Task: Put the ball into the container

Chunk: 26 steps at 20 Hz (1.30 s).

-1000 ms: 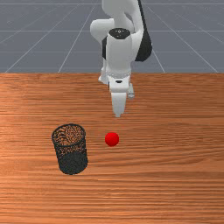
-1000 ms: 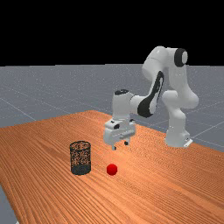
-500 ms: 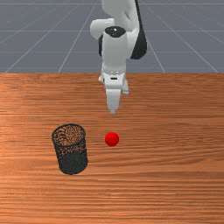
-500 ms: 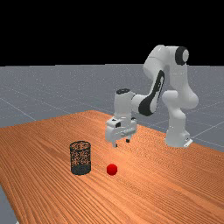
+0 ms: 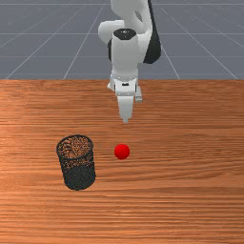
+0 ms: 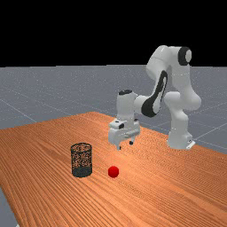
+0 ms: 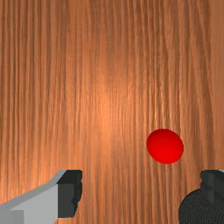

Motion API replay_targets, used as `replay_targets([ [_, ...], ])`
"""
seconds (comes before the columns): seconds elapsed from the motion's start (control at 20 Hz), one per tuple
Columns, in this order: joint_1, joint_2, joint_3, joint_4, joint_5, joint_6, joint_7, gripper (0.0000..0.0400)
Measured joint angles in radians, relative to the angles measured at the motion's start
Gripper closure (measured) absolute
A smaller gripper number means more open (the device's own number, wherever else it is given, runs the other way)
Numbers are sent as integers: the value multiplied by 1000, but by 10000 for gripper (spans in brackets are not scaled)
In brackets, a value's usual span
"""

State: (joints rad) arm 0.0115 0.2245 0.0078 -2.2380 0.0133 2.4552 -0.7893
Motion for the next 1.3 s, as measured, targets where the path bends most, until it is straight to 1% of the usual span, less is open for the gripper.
replay_targets([
  [0.1, -2, -25, 0, -37, 8, 11, -7, 0],
  [0.15, 9, -26, -7, -37, -27, 11, 44, 0],
  [0.3, 15, -4, -3, -8, -29, 15, 40, 0],
  [0.45, 15, 66, -4, 96, -29, -4, 39, 0],
  [0.55, 14, 133, -4, 205, -28, -60, 36, 0],
  [0.65, 19, 185, -10, 290, -42, -100, 48, 0],
  [0.7, 28, 191, -19, 299, -61, -104, 65, 0],
  [0.8, 36, 192, -20, 301, -68, -106, 81, 0],
  [0.85, 33, 194, -14, 300, -57, -99, 71, 0],
  [0.9, 25, 210, -5, 323, -37, -132, 53, 0],
  [1.0, 25, 239, -5, 343, -36, -143, 52, 0],
  [1.1, 24, 266, -5, 348, -36, -128, 52, 0],
  [1.15, 25, 272, -5, 336, -37, -100, 53, 0],
  [1.2, 24, 289, -5, 347, -37, -105, 52, 0],
  [1.3, 25, 304, -5, 336, -38, -69, 54, 0],
])
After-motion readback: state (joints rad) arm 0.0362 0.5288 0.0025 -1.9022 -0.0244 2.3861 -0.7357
